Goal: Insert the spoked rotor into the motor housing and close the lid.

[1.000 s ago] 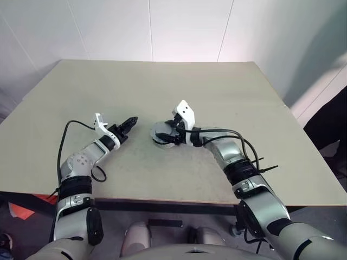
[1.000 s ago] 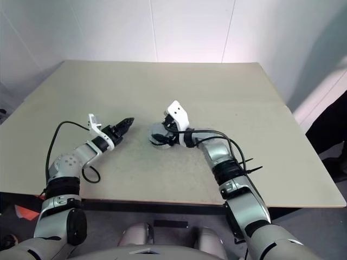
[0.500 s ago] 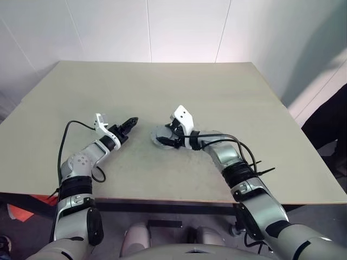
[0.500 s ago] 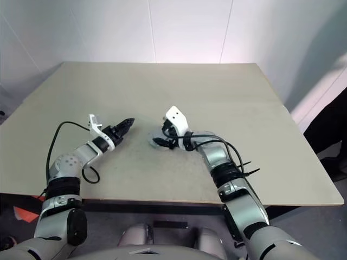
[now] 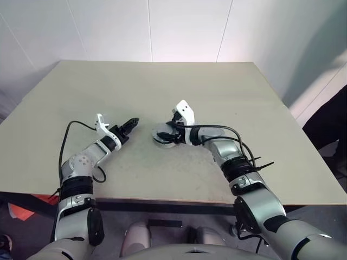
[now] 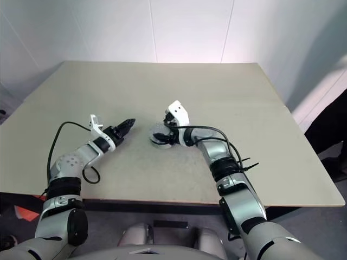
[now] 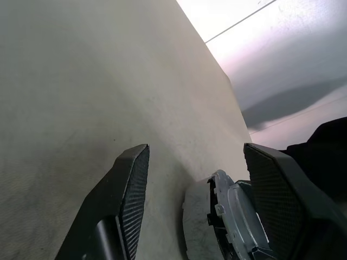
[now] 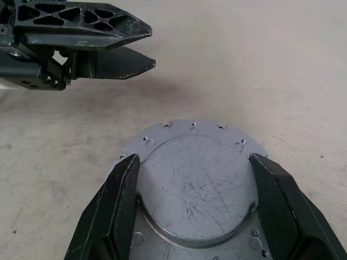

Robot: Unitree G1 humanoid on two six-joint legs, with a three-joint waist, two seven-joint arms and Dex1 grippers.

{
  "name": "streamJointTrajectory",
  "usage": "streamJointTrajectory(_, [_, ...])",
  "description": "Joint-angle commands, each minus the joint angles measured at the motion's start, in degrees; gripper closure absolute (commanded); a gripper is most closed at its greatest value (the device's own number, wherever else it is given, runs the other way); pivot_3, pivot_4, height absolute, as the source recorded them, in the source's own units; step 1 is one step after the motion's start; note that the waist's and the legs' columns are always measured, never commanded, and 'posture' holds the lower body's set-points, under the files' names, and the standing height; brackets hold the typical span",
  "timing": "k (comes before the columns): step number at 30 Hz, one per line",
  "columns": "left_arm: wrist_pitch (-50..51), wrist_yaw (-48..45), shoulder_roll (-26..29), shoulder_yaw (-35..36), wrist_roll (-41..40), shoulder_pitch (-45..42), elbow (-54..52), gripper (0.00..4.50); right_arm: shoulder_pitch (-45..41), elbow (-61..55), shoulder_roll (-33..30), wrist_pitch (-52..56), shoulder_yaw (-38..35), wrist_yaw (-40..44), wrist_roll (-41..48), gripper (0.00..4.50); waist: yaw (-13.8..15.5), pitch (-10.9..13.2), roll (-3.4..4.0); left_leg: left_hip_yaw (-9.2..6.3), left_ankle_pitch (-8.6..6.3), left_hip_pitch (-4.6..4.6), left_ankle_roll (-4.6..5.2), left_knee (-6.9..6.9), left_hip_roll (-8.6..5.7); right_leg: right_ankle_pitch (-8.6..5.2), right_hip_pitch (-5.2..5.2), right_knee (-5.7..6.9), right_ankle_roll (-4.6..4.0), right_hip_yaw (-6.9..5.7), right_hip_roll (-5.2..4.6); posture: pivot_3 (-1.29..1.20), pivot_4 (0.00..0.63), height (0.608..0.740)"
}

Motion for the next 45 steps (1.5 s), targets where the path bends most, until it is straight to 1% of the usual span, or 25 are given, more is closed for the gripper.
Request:
streamJointTrajectory(1, [-0.5, -0.2, 0.1, 0.2, -0.4, -0.3, -1.9, 1.56, -0.1, -0.6, 0.0, -1.1, 0.2, 0.6, -0.1, 1.40, 0.0, 0.0, 0.00, 0.00, 0.00, 0.01, 0.00, 0.00, 0.00, 0.00, 0.00, 0.00, 0.00, 0.00, 0.00, 0.00, 0.000, 0.740])
streamJointTrajectory(16, [-0.7, -0.2, -0.2, 0.4, -0.4, 0.0, -2.1, 1.56, -0.2, 3.6, -1.1, -1.5, 0.5, 1.7, -1.3, 1.40, 0.0, 0.0, 0.00, 0.00, -0.01, 0.16, 0.01, 0.00, 0.00, 0.00, 0.12, 0.00, 0.00, 0.00, 0.00, 0.00, 0.000, 0.740])
streamJointTrajectory(20, [-0.7, -0.1, -0.3, 0.4, -0.5, 0.3, -2.4, 1.56, -0.2, 4.8, -1.6, -2.7, 1.5, 2.1, -2.3, 1.40, 0.0, 0.0, 0.00, 0.00, -0.01, 0.19, 0.01, 0.00, 0.00, 0.00, 0.16, 0.00, 0.00, 0.00, 0.00, 0.00, 0.000, 0.740])
streamJointTrajectory(23, [-0.8, 0.0, -0.4, 0.4, -0.5, 0.3, -2.5, 1.56, 0.1, 6.1, -2.2, -5.0, 3.0, 1.0, -4.8, 1.40, 0.0, 0.0, 0.00, 0.00, -0.01, 0.23, 0.01, 0.00, 0.00, 0.00, 0.21, 0.00, 0.00, 0.00, 0.00, 0.00, 0.000, 0.740])
streamJointTrajectory(27, [-0.9, -0.1, -0.5, 0.4, -0.4, 0.4, -2.3, 1.56, 0.6, 7.7, -2.9, -9.1, 5.0, 0.1, -7.5, 1.40, 0.0, 0.0, 0.00, 0.00, -0.12, 0.44, 0.19, 0.00, 0.00, -0.02, 0.45, -0.01, 0.03, 0.00, 0.00, 0.00, 0.000, 0.740])
streamJointTrajectory(31, [-0.7, 0.1, -0.6, 0.3, -0.5, 0.5, -2.8, 1.56, 1.3, 7.9, -3.5, -10.4, 5.9, 0.4, -8.3, 1.40, 0.0, 0.0, 0.01, 0.00, -0.13, 0.76, 0.20, -0.01, 0.00, -0.25, 0.84, -0.08, 0.42, 0.00, -0.01, 0.00, 0.000, 0.740])
streamJointTrajectory(45, [-0.4, -0.4, -1.2, -0.7, -0.2, 0.2, -2.9, 1.56, 1.0, 8.6, -3.5, -4.3, 4.5, 2.3, -6.2, 1.40, 0.1, 0.0, 0.02, -0.01, -0.19, 0.84, 0.29, -0.03, -0.04, -0.23, 0.96, -0.15, 0.37, 0.03, -0.02, 0.00, 0.000, 0.740])
